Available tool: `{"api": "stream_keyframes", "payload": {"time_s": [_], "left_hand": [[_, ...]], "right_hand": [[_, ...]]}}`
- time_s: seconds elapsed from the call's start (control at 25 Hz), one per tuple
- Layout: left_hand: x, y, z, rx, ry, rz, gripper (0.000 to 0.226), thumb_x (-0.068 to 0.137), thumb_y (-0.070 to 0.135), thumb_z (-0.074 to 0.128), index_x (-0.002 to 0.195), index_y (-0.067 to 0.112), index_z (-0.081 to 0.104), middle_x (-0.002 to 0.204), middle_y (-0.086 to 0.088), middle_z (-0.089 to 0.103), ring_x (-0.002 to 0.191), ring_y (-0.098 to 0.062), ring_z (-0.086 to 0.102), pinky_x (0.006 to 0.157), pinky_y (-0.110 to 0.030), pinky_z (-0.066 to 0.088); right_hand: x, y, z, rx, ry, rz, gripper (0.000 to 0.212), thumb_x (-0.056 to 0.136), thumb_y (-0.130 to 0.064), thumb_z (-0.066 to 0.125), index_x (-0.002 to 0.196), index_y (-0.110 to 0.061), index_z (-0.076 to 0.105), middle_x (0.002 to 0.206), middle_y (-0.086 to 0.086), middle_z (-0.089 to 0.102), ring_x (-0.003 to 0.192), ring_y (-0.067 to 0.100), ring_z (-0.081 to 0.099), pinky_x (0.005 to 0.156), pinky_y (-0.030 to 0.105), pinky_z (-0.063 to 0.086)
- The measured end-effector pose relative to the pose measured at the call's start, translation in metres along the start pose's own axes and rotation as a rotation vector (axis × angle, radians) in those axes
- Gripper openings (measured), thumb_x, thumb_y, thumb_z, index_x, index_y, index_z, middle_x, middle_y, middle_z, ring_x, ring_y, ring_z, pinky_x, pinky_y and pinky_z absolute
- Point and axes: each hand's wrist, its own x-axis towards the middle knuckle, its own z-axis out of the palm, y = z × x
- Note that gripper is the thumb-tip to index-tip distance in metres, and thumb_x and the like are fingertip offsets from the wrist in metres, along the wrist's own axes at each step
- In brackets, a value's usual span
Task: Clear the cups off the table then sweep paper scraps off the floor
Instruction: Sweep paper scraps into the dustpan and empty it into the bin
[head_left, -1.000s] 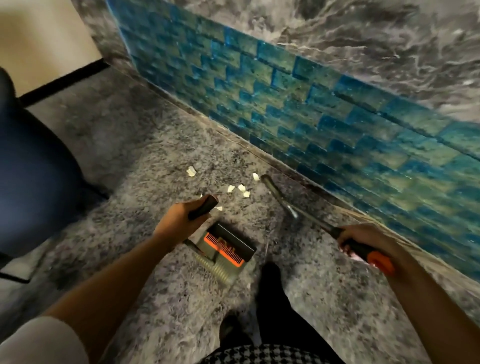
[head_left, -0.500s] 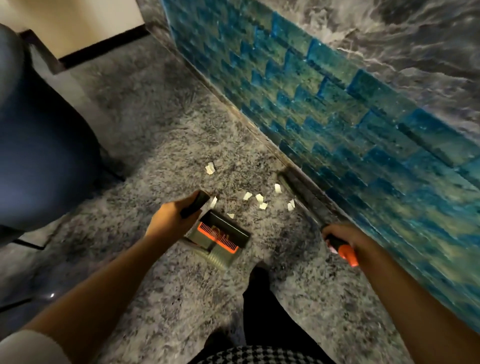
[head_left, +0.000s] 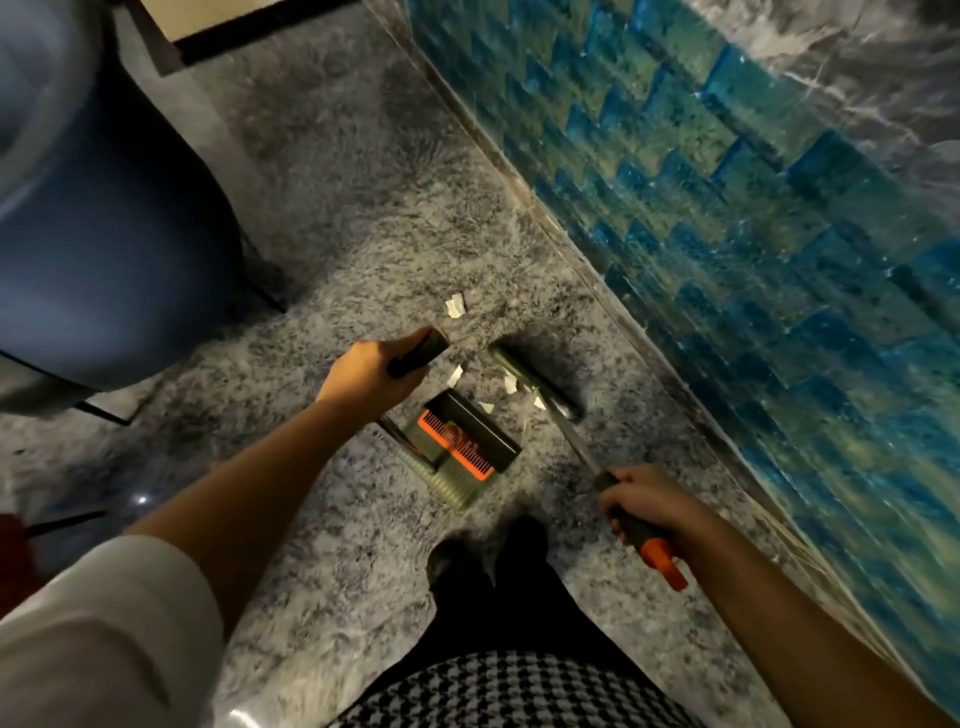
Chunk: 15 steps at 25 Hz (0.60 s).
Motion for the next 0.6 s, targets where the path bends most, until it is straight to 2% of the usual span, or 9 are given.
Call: {"api": "stream_keyframes", "payload": {"time_s": [0.2, 0.36, 0.6], "left_hand": [[-0.019, -0.013, -0.002, -0.015, 0.015, 0.027, 0.054, 0.087, 0.028, 0.066, 0.138, 0.031, 0.047, 0.091, -0.01, 0.071, 0.077, -0.027, 0.066, 0.062, -0.027, 0.043], [-0.022, -0.014, 0.001, -0.02, -0.006, 0.048, 0.054, 0.088, 0.029, 0.064, 0.139, 0.031, 0.046, 0.097, -0.012, 0.07, 0.085, -0.029, 0.066, 0.065, -0.03, 0.044], [-0.029, -0.021, -0.002, -0.032, -0.017, 0.035, 0.054, 0.089, 0.032, 0.062, 0.14, 0.033, 0.044, 0.095, -0.011, 0.07, 0.08, -0.027, 0.066, 0.066, -0.033, 0.05]], "right_hand": [[-0.028, 0.001, 0.027, 0.001, -0.084, 0.006, 0.032, 0.086, 0.012, 0.046, 0.117, 0.015, 0.053, 0.062, 0.012, 0.047, 0.042, 0.016, 0.045, 0.034, 0.017, 0.037], [-0.048, -0.001, 0.029, 0.017, -0.164, 0.048, 0.039, 0.088, 0.013, 0.041, 0.126, 0.008, 0.05, 0.062, 0.012, 0.047, 0.032, 0.01, 0.043, 0.033, 0.016, 0.035], [-0.067, -0.005, 0.0, 0.109, -0.185, 0.064, 0.043, 0.088, 0.015, 0.038, 0.127, 0.0, 0.049, 0.047, 0.009, 0.049, 0.029, 0.01, 0.043, 0.03, 0.015, 0.035]]}}
